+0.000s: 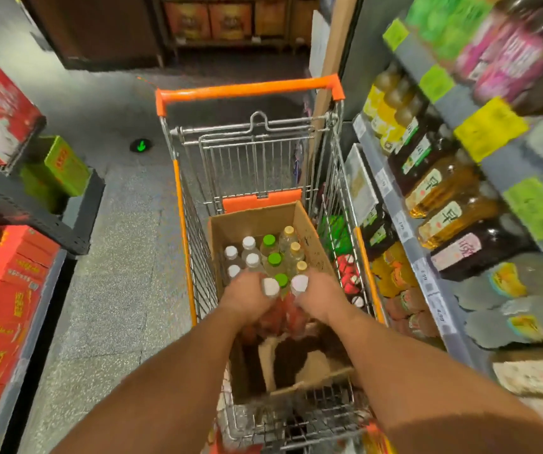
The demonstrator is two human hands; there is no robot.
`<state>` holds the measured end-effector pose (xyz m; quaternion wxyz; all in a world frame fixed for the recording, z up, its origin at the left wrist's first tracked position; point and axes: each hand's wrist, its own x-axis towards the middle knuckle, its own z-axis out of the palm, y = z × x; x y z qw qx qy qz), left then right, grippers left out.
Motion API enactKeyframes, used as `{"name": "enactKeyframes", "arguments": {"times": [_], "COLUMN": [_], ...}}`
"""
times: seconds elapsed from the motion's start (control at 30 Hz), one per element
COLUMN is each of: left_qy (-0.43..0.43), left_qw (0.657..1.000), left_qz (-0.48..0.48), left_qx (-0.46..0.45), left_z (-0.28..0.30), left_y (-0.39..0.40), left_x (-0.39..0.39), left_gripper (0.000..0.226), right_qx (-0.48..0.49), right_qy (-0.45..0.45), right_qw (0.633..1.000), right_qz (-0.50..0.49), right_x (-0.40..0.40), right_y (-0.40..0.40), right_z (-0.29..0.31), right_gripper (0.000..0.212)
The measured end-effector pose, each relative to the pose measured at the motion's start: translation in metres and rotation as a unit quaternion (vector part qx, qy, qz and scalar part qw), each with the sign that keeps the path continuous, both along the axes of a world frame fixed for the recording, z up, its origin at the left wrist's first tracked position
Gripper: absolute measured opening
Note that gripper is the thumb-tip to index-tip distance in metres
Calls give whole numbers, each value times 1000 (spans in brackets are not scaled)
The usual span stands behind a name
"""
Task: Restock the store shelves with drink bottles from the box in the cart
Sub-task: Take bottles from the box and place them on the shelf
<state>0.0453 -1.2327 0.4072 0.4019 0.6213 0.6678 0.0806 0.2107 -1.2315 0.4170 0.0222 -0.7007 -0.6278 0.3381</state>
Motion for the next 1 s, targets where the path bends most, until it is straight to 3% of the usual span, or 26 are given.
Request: {"name": "enactKeyframes", "arguments": {"times": [0.17,0.23,0.43,0.67,1.0], "left_qy": [-170,-215,-304,-366,-433], "left_qw": [984,975,941,902,829], "left_qz": [-8,-36,-114,-213,-350], "left_qx": [46,46,96,87,50], "left_z": [89,129,238,317,354], "left_y": [1,-5,-38,-104,-269], "left_x": [-13,-13,-19,3,100], "left_gripper": [7,14,21,24,23], "right_qx": [103,148,285,368,419], "right_qy": [84,135,256,217,75], "right_qw": [981,956,863,824,774], "right_qz": [-144,-213,-330,-373,-468], "right_x": [1,-2,-21,-20,41], "right_y": [-30,-50,-115,-223,-434], "right_z": [100,139,244,328,357], "right_gripper": [37,42,16,31,26]}}
